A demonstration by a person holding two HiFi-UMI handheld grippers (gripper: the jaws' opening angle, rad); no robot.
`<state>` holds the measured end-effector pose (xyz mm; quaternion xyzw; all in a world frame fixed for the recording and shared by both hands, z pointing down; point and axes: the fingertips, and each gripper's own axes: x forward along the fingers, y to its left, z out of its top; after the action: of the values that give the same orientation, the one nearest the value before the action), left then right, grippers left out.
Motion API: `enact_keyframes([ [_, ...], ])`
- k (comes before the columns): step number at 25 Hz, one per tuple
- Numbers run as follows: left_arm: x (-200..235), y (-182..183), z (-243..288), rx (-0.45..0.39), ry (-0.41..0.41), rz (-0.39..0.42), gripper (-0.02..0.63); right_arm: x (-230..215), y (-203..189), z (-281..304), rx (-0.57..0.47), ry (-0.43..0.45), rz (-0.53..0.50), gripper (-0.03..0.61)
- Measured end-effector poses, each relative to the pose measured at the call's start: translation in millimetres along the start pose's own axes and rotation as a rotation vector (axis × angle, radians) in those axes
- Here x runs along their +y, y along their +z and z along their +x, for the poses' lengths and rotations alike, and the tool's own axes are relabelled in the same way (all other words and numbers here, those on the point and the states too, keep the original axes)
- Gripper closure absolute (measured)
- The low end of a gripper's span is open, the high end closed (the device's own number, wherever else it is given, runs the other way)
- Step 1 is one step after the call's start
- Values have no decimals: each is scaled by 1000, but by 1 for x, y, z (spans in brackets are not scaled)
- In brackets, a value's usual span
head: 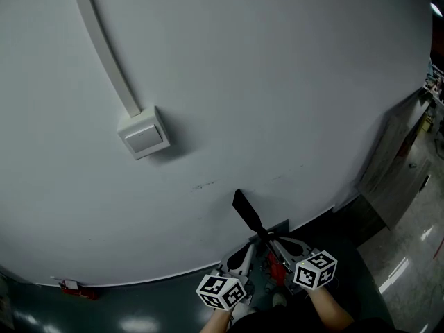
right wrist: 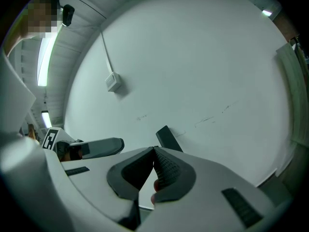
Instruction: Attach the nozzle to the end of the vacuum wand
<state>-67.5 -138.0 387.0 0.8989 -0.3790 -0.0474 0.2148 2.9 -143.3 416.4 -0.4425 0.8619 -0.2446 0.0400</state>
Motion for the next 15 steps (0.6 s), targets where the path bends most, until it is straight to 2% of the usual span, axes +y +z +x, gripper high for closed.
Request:
enact_keyframes([
  [15, 4, -7, 1, 18, 2, -27, 609, 6, 2, 3, 6, 42, 25, 560],
])
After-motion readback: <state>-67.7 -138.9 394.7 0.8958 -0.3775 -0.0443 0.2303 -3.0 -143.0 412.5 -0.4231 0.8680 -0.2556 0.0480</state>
